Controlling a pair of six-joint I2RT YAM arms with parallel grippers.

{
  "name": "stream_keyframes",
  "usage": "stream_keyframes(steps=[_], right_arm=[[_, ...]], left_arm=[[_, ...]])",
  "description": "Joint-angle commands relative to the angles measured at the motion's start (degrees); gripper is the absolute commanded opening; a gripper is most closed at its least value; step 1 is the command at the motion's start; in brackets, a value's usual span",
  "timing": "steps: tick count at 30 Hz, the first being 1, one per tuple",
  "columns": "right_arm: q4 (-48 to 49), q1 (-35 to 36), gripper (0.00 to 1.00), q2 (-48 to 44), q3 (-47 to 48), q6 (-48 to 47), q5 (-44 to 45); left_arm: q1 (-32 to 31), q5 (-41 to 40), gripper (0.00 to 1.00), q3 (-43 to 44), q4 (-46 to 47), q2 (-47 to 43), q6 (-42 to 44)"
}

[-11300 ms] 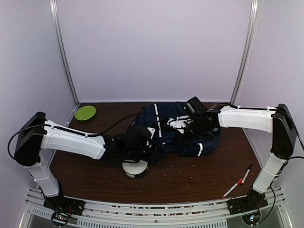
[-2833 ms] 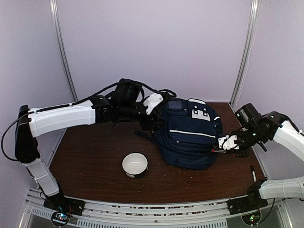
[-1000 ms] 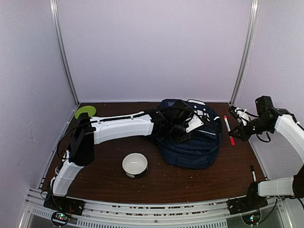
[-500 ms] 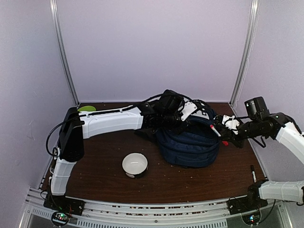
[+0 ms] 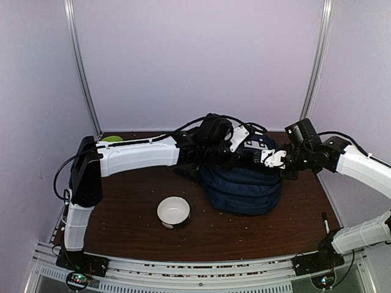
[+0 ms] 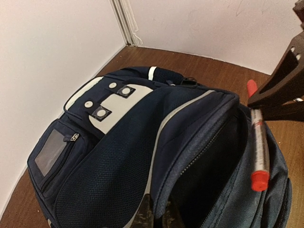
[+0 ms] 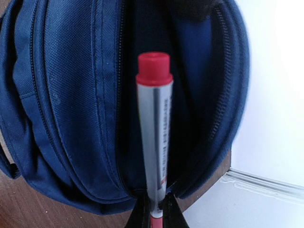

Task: Pack the student bag
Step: Place the pen in the upper front pocket of the bag.

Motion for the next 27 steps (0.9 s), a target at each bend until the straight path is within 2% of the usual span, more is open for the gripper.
stream_keyframes(steps=[1, 5, 17, 24, 25, 27], right_arm=[[4.7, 4.1, 0.00, 2.0, 0.5, -1.9, 10.8], [8.0, 6.5, 0.00, 4.0, -0.2, -2.2, 13.9], [14.9, 8.6, 0.00, 13.9, 2.5, 0.5, 15.6], [24.4, 9.4, 0.00, 19.0, 1.6, 0.2, 15.5], [24.8, 9.4, 0.04, 19.8, 1.8, 0.6, 15.3], [26.4, 9.4, 0.18, 20.0, 1.3, 1.1, 15.3]], left_arm=[[0.4, 1.7, 0.00, -0.8, 10.9, -8.5, -3.9], [0.8, 3.5, 0.00, -1.5, 11.4, -9.2, -5.1], [1.9, 10.8, 0.00, -5.3, 15.1, -12.0, -9.0], [2.7, 13.2, 0.00, -7.5, 16.0, -13.4, -9.6], [2.7, 13.4, 0.00, -7.8, 15.9, -13.6, -9.6], [2.9, 13.2, 0.00, -8.8, 16.0, -14.0, -9.5]])
